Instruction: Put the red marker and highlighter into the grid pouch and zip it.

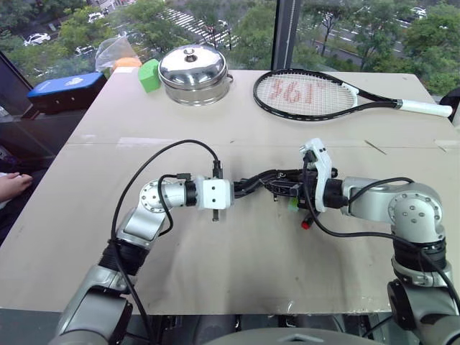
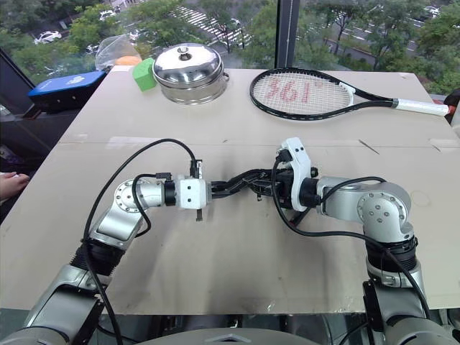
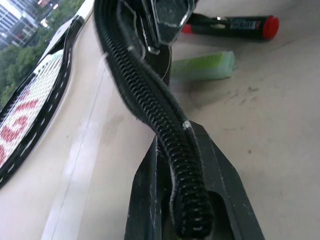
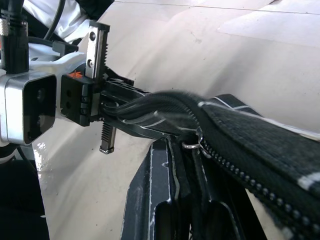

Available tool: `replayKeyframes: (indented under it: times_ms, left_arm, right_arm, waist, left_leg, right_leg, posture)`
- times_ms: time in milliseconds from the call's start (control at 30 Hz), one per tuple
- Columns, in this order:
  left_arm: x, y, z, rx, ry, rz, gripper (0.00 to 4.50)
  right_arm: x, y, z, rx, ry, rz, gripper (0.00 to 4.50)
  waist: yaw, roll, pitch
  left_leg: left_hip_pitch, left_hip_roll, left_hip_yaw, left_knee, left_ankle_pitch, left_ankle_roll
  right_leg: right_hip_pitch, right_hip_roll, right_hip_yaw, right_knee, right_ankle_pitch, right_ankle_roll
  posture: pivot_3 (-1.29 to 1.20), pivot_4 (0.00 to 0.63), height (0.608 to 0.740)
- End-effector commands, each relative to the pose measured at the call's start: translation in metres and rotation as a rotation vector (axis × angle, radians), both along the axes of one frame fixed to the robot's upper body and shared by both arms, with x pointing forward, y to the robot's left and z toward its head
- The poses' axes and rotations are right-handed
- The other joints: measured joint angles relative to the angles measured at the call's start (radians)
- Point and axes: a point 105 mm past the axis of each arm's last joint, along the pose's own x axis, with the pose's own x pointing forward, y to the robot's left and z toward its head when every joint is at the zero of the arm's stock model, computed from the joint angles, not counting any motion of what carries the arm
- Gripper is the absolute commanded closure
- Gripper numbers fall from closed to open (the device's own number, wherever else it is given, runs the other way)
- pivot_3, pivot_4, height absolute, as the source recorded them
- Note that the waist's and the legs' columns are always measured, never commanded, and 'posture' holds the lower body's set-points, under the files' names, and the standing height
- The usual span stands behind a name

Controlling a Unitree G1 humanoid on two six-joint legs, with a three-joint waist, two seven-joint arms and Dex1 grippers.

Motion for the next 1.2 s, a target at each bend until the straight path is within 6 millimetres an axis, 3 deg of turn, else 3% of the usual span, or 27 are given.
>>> replayKeyframes:
  times_ms: [33, 400, 800, 1200]
  left_arm:
    - [0.000, -0.016, 0.015, -0.036, -0.059, -0.065, 4.50]
    - [0.003, -0.043, 0.023, -0.078, -0.073, -0.125, 4.50]
    - [-0.001, -0.004, 0.011, 0.095, -0.147, -0.163, 4.50]
    - [0.011, 0.000, 0.010, 0.210, -0.240, -0.196, 4.50]
  right_arm:
    - [-0.005, 0.003, 0.008, 0.029, -0.026, 0.026, 4.43]
    - [-0.006, 0.001, 0.006, 0.024, -0.024, 0.011, 4.43]
    - [-0.003, -0.016, 0.008, 0.045, -0.009, -0.042, 4.43]
    - [-0.026, -0.010, 0.010, 0.089, 0.037, 0.066, 4.43]
  waist:
    - [0.001, 0.000, 0.000]
    - [0.000, 0.000, 0.000]
    - [-0.003, 0.000, 0.000]
    - [-0.001, 0.000, 0.000]
  left_leg:
    - [0.000, 0.000, 0.000, 0.000, 0.000, 0.000]
    - [0.000, 0.000, 0.000, 0.000, 0.000, 0.000]
    - [0.000, 0.000, -0.001, 0.000, 0.000, 0.000]
    - [-0.001, 0.000, -0.001, 0.000, 0.000, 0.000]
  right_leg:
    - [0.000, 0.000, 0.000, 0.000, 0.000, 0.000]
    - [0.000, 0.000, 0.000, 0.000, 0.000, 0.000]
    - [0.000, 0.000, 0.000, 0.000, 0.000, 0.000]
    - [0.000, 0.000, 0.000, -0.001, 0.000, 0.000]
  posture:
    - [0.00, 0.150, 0.740]
    - [0.00, 0.150, 0.740]
    - [0.00, 0.150, 0.740]
    - [0.00, 0.150, 0.740]
